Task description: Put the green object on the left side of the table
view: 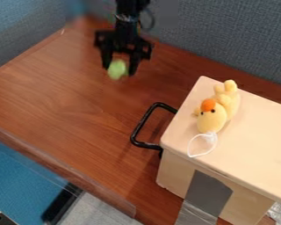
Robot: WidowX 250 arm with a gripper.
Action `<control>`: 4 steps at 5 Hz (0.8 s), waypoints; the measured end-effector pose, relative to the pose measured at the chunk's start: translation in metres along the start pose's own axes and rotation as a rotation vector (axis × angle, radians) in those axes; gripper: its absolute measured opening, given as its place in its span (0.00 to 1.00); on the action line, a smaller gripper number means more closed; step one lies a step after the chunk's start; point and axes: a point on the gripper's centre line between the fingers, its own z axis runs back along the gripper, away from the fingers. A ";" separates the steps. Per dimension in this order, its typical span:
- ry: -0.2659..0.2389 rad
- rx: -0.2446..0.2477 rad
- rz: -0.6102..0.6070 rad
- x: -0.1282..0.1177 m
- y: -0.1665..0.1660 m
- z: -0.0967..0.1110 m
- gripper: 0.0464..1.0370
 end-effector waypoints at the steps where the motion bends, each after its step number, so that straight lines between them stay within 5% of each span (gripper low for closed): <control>1: -0.026 0.008 0.055 0.013 0.022 0.006 0.67; 4: 0.021 0.063 0.124 0.015 0.049 -0.037 0.67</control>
